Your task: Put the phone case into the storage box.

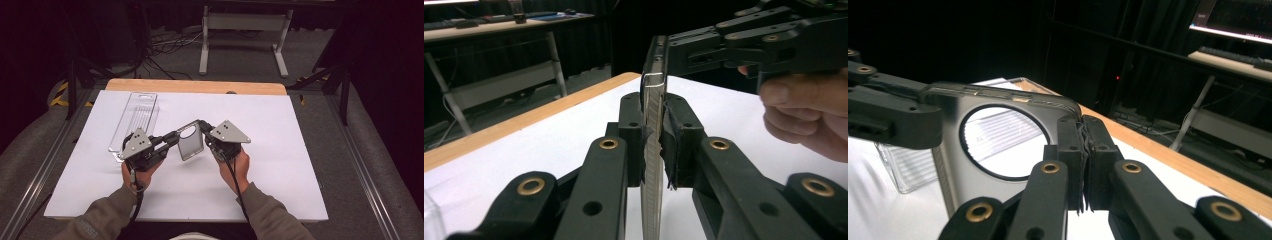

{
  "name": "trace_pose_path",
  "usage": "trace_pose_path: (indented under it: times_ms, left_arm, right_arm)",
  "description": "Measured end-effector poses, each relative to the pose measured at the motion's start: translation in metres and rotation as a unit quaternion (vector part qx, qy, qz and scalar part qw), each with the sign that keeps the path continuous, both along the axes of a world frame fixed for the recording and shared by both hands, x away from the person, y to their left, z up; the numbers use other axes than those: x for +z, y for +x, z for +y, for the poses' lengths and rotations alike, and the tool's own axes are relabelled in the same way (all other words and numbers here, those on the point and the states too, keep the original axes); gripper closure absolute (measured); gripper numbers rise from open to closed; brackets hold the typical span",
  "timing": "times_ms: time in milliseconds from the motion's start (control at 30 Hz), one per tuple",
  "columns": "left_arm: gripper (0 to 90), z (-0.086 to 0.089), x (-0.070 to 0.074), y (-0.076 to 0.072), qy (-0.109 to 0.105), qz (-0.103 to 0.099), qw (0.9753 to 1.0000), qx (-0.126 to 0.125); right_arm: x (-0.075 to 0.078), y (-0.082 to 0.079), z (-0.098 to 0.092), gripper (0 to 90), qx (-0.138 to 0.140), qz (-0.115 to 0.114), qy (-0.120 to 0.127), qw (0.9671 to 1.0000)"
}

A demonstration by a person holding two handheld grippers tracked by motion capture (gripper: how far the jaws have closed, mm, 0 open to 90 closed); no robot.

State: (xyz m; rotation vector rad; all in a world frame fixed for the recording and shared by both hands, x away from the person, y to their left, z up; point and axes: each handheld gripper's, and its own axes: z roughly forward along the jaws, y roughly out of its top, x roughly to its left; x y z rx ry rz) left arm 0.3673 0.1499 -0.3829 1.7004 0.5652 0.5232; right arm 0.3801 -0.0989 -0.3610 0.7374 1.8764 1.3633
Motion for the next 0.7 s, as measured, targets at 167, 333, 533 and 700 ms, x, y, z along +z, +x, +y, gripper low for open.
trace_pose_path:
  times_ms: [167,333,533,700]
  left_arm:
    - [80.5,0.007,0.003,0.002,-0.001,-0.004,0.9998,0.017]
    - [81.0,0.012,0.003,0.004,0.0,-0.007,0.9995,0.03]
    - [81.7,0.012,0.006,0.002,0.018,-0.025,0.9986,0.043]
    - [82.0,0.015,0.009,0.002,0.018,-0.031,0.9985,0.041]
  right_arm:
    - [0.001,-0.005,0.003,86.5,0.004,-0.009,0.0,1.0]
    - [0.001,-0.012,0.006,85.2,0.011,-0.019,0.0,0.9998]
    - [-0.001,-0.013,0.008,81.8,0.019,-0.016,-0.007,0.9997]
    - [-0.002,-0.015,0.009,72.4,0.019,-0.018,-0.016,0.9995]
